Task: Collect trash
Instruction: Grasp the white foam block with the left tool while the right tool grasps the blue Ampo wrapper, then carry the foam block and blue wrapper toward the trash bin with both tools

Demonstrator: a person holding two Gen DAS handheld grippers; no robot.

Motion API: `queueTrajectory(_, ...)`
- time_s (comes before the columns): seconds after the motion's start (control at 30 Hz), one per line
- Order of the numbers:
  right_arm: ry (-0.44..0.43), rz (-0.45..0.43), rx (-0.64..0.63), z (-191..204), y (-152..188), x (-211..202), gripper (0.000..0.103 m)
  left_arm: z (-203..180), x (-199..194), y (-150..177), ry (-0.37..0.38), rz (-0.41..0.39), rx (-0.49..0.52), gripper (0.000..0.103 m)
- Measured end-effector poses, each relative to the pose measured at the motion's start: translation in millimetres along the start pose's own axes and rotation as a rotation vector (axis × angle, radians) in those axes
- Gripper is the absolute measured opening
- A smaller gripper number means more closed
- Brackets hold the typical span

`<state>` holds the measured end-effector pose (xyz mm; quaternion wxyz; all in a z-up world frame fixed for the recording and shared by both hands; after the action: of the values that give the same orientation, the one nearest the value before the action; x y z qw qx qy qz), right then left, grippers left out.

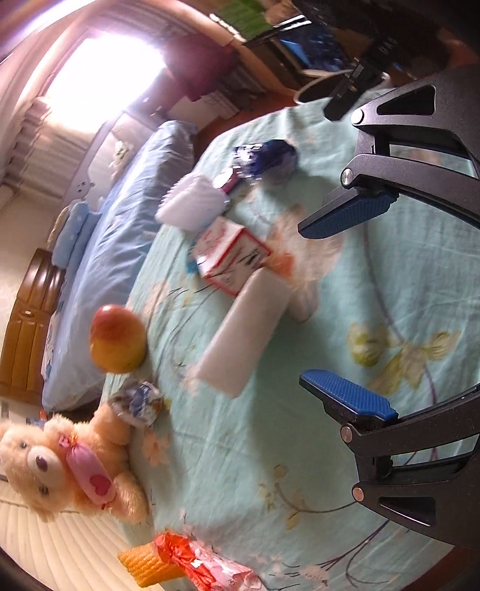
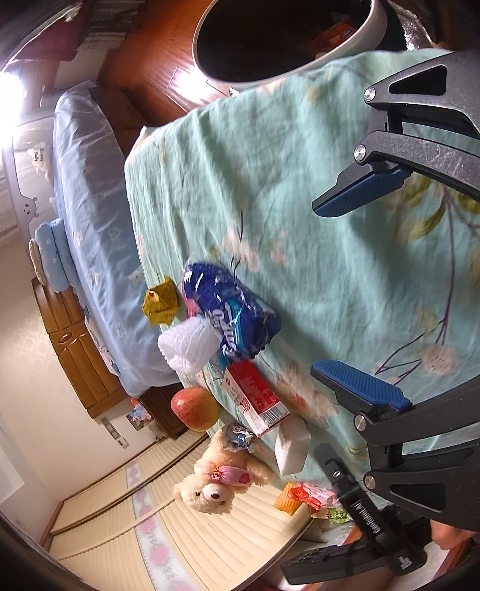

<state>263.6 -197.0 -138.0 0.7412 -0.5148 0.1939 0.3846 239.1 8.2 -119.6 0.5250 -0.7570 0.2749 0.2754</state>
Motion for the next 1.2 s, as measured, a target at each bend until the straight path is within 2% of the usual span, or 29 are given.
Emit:
queueTrajectory(0.2,-0.011,0.009,-0.014,12.2,-5.6,13.9,0.081,9.0,6.7,-18.0,0.024,-0.009,-0.061,0.077)
queueTrajectory(0.43,-0.019,0.02,-0.038,25.3,-16.5,35.2,0.081,21.6,21.6,-19.1,0.058,0.023,-0.163,0.077)
queueTrajectory(0.53,-0.019,0.024,-0.038,28.3,-22.1,44.8,0.081,25.7,25.3,-19.8,0.039,0.019,-0.164,0.077)
queueTrajectory(0.57,-0.02,0.023,-0.036,29.2,-23.9,47.4,0.081,26.5,25.1,-20.2,0.035,0.015,-0.162,0.075)
queueTrajectory(0.67,-0.008,0.015,-0.041,29.9,-27.5,53.9,0.08,25.2,25.2,-21.1,0.062,0.008,-0.147,0.055)
queueTrajectory(0.7,-0.002,0.016,-0.043,29.9,-27.8,55.7,0.079,23.7,24.4,-21.3,0.071,0.006,-0.139,0.048)
queueTrajectory(0.73,0.003,0.014,-0.046,29.9,-27.5,56.7,0.067,21.2,23.3,-21.7,0.074,0.004,-0.124,0.045)
queueTrajectory(0.77,0.01,0.012,-0.052,29.9,-26.8,57.3,0.046,18.4,21.6,-21.5,0.073,0.002,-0.103,0.041)
queueTrajectory(0.8,0.023,0.019,-0.058,28.7,-24.9,58.6,0.04,16.2,20.3,-20.6,0.072,0.003,-0.089,0.038)
queueTrajectory(0.87,0.03,0.027,-0.056,26.1,-21.4,59.2,0.037,11.4,17.5,-16.6,0.076,0.007,-0.065,0.033)
queueTrajectory(0.9,0.029,0.026,-0.057,25.7,-20.4,58.3,0.033,9.8,16.0,-14.6,0.076,0.007,-0.055,0.031)
queueTrajectory(1.07,0.025,0.013,-0.069,23.6,-13.6,43.9,0.027,-1.9,3.9,-0.2,0.095,0.008,-0.014,0.029)
queueTrajectory(1.2,0.021,0.008,-0.07,20.9,-8.5,31.0,0.027,-16.9,-7.8,9.9,0.12,0.006,0.035,0.029)
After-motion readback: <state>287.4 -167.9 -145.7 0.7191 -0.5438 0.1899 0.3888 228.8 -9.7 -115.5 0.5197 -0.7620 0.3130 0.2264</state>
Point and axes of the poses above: each gripper's, at about its wrist camera, not at the fingertips, and x roughly the way its jaws point, z to its left, y to its underside, the point moved 10 cm from there along x, roughly the way its jaws point, and after that the axes turned 2 degrees about x, right-handed, at the moved point
